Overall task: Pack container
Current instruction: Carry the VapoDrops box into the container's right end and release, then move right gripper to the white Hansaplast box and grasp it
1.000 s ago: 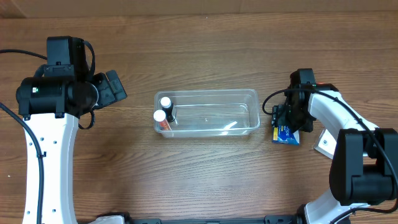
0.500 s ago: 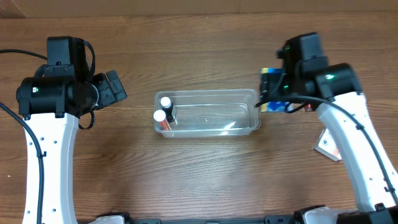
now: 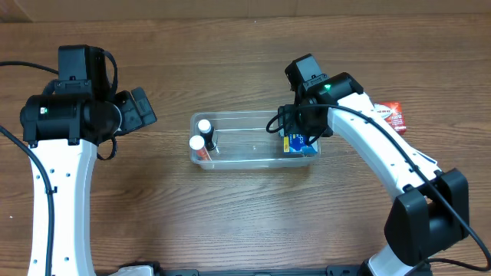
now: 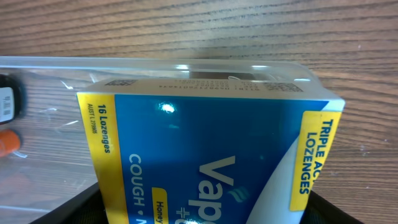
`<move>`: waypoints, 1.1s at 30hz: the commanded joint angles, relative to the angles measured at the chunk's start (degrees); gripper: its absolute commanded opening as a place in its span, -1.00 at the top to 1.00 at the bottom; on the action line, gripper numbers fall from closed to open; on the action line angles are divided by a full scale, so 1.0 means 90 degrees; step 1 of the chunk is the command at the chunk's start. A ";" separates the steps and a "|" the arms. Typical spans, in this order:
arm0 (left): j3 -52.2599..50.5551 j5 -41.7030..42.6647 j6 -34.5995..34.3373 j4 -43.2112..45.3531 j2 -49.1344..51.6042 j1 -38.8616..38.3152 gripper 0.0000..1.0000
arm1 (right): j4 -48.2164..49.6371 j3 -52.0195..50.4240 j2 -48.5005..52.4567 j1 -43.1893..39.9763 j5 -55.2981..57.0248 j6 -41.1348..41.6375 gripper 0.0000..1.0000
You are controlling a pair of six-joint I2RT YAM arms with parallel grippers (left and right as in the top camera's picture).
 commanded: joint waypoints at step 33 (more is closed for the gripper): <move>-0.0034 -0.0044 0.0129 -0.0070 0.0012 0.0015 -1.00 | -0.1185 0.0260 -0.1622 -0.4673 0.0262 0.0546 -1.00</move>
